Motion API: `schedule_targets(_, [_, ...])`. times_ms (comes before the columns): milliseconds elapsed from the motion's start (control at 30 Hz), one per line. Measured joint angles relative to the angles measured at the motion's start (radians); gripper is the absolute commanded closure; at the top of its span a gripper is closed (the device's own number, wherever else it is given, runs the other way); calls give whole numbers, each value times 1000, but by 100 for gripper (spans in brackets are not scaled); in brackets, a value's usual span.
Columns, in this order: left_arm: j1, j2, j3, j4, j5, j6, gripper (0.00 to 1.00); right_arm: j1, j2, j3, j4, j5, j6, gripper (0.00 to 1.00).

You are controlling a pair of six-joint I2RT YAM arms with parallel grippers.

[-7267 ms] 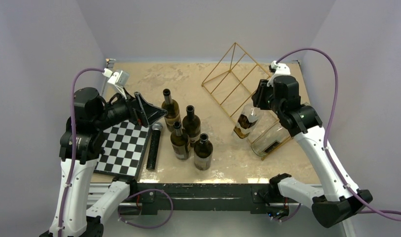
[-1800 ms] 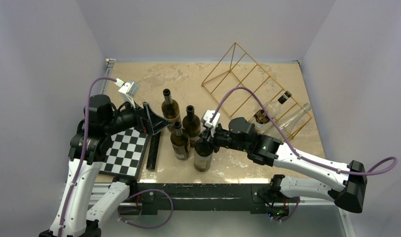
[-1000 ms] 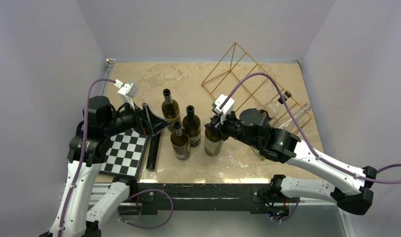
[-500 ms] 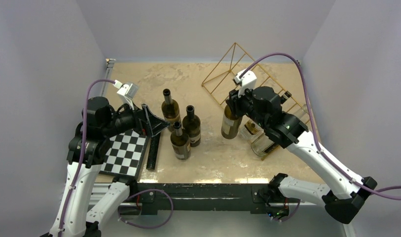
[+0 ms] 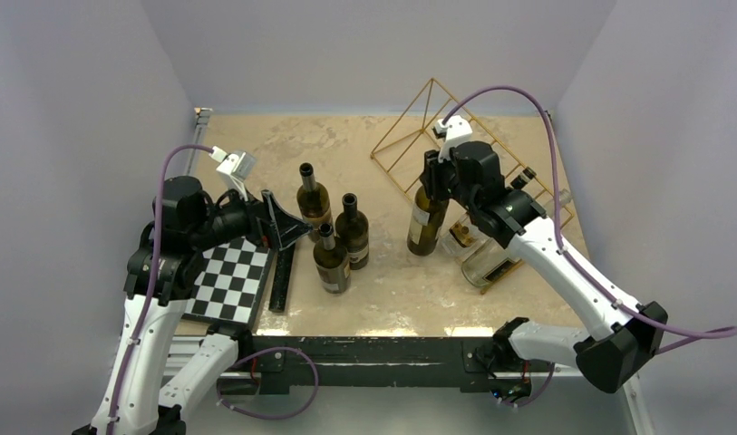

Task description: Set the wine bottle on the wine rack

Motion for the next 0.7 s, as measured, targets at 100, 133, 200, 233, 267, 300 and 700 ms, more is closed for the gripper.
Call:
schedule_targets(100, [0,0,0,-2,0,0,1,-28,16,3,9,-2,6,100])
schedule_targets(133, [0,0,0,-2,0,0,1,-37,21,9,9,-2,8,100])
schedule_targets(200, [0,1,0,-2,0,0,1,-52,30,22,11,-2,10,100])
schedule_targets(233, [0,2,0,-2,1,0,1,-60,35,30,14,-2,10,100])
schedule_targets(267, [0,3,0,-2,1,0,1,-69,40,39,17,-3,11,100])
schedule_targets(300, [0,3,0,-2,1,0,1,-75,44,46,19,-4,13,100])
schedule_targets(700, [0,3,0,-2,2,0,1,-167,92,73,50,-5,50,100])
